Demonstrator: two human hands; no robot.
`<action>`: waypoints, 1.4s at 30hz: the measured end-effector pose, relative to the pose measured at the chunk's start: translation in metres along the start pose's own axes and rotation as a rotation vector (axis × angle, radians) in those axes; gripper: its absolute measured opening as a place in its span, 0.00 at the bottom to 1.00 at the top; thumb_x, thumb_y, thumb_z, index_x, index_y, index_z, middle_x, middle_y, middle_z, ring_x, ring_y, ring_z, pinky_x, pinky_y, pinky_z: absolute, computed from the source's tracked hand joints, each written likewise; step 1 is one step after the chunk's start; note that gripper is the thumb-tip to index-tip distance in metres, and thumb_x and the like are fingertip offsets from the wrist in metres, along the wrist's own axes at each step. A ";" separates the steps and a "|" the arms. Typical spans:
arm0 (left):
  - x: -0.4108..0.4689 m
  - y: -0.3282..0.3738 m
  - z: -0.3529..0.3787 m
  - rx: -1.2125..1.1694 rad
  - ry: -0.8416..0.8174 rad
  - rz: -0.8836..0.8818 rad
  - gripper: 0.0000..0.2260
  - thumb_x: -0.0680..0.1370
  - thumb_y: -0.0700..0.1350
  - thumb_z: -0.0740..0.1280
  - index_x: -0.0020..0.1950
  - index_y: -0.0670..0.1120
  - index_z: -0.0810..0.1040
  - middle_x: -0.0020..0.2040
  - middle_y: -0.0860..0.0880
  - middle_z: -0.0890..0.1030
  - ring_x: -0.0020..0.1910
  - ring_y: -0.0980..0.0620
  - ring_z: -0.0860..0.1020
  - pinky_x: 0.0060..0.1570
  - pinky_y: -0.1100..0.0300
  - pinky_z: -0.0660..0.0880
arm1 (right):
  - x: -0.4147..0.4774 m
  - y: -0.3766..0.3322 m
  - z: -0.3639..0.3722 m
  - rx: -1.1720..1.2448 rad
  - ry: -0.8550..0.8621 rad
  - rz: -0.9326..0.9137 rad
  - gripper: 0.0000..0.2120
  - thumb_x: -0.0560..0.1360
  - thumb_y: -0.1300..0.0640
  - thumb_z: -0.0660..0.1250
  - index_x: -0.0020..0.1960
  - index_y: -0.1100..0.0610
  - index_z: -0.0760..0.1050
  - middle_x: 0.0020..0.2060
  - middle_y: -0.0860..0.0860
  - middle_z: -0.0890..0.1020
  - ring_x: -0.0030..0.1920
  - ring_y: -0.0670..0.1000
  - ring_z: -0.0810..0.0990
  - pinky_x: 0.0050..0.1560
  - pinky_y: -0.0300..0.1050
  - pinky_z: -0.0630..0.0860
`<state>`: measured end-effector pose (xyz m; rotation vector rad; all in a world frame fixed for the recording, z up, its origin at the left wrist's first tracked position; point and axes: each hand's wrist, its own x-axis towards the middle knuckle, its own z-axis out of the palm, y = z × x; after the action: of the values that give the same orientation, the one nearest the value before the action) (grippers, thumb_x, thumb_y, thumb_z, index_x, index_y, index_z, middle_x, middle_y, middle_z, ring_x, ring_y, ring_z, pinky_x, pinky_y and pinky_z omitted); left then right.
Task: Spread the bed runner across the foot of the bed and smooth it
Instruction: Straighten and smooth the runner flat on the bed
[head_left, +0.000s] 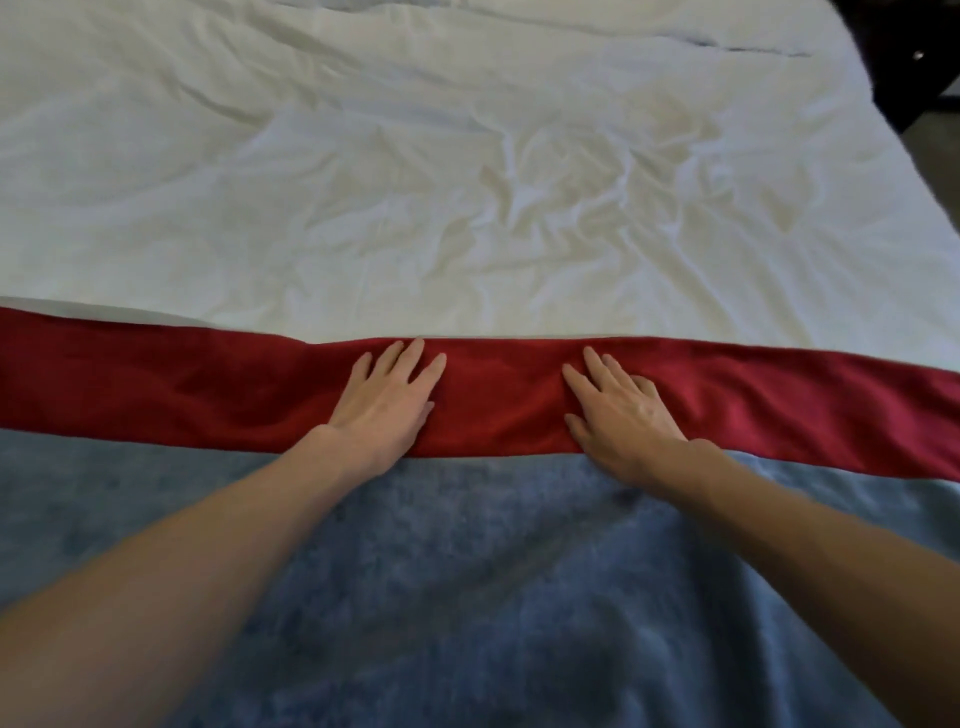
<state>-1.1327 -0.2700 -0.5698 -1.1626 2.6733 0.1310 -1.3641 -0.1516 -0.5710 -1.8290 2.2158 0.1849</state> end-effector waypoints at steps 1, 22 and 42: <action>0.006 -0.001 0.001 0.003 0.030 -0.002 0.24 0.82 0.49 0.53 0.77 0.49 0.51 0.77 0.44 0.51 0.76 0.44 0.50 0.73 0.45 0.50 | 0.006 -0.001 0.000 -0.001 0.014 -0.006 0.28 0.79 0.47 0.55 0.76 0.53 0.51 0.77 0.57 0.50 0.76 0.57 0.50 0.71 0.55 0.56; 0.082 0.003 0.003 -0.068 0.308 -0.200 0.19 0.79 0.50 0.57 0.69 0.46 0.67 0.71 0.40 0.64 0.70 0.41 0.61 0.69 0.40 0.50 | 0.081 -0.026 0.002 0.120 0.309 0.175 0.21 0.79 0.50 0.55 0.68 0.59 0.67 0.68 0.63 0.66 0.70 0.63 0.62 0.71 0.56 0.54; -0.073 0.005 0.018 -0.189 0.196 0.138 0.22 0.73 0.51 0.59 0.62 0.40 0.75 0.64 0.38 0.73 0.63 0.39 0.71 0.62 0.43 0.66 | -0.056 -0.111 0.040 0.113 0.062 0.049 0.31 0.79 0.45 0.54 0.76 0.57 0.53 0.76 0.62 0.51 0.76 0.61 0.48 0.74 0.56 0.47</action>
<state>-1.0850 -0.2115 -0.5704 -1.0925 2.9691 0.3148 -1.2414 -0.1097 -0.5862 -1.7455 2.2644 0.0120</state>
